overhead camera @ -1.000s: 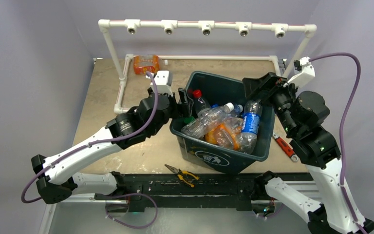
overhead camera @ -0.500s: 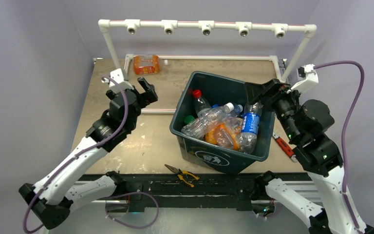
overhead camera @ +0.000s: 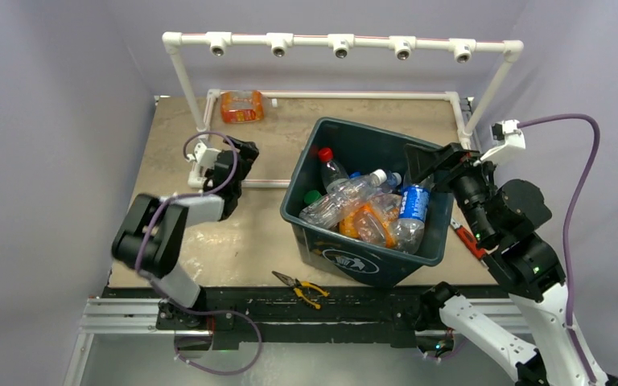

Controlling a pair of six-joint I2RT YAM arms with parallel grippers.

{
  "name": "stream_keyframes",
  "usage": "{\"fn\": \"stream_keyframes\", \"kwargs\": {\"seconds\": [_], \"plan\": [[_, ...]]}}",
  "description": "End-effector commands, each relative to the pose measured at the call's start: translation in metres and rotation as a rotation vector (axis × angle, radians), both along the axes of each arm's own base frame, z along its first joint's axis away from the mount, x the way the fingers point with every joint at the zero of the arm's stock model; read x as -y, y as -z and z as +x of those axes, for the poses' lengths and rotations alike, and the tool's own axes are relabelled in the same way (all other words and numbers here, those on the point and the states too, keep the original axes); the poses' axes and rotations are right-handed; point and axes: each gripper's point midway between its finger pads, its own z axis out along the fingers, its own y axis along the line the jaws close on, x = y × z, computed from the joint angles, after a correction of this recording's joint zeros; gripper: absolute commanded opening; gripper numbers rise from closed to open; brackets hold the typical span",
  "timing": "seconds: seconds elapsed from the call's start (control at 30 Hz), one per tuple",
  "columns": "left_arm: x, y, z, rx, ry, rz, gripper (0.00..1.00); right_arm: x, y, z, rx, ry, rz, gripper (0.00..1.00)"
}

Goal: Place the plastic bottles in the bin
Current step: Pick up the plastic bottle from the corner of the board.

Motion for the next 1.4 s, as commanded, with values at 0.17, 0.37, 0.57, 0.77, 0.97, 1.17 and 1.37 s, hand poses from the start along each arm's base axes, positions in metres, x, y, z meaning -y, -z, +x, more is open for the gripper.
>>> {"fn": "stream_keyframes", "kwargs": {"seconds": [0.17, 0.37, 0.57, 0.77, 0.97, 1.17, 1.37], "plan": [[0.011, -0.011, 0.135, 0.308, -0.096, -0.3, 0.99, 0.009, -0.02, -0.007, 0.115, 0.031, 0.036, 0.99], [0.013, 0.012, 0.194, 0.341, -0.134, -0.327, 0.99, 0.02, -0.018, -0.006, 0.142, 0.082, 0.014, 0.99], [0.009, 0.052, 0.233, 0.285, -0.18, -0.33, 0.99, 0.032, -0.007, -0.004, 0.154, 0.147, -0.013, 0.99], [0.005, 0.08, 0.258, 0.241, -0.239, -0.357, 0.89, 0.039, -0.007, -0.006, 0.162, 0.175, -0.033, 0.99], [0.002, 0.123, 0.268, 0.169, -0.274, -0.361, 0.81, 0.047, -0.001, -0.006, 0.143, 0.212, -0.066, 0.99], [0.0, 0.132, 0.267, 0.2, -0.262, -0.38, 0.57, 0.048, 0.014, 0.0, 0.105, 0.239, -0.083, 0.99], [-0.003, 0.099, 0.254, 0.309, -0.233, -0.413, 0.27, 0.046, 0.017, 0.001, 0.102, 0.23, -0.072, 0.99]]}}
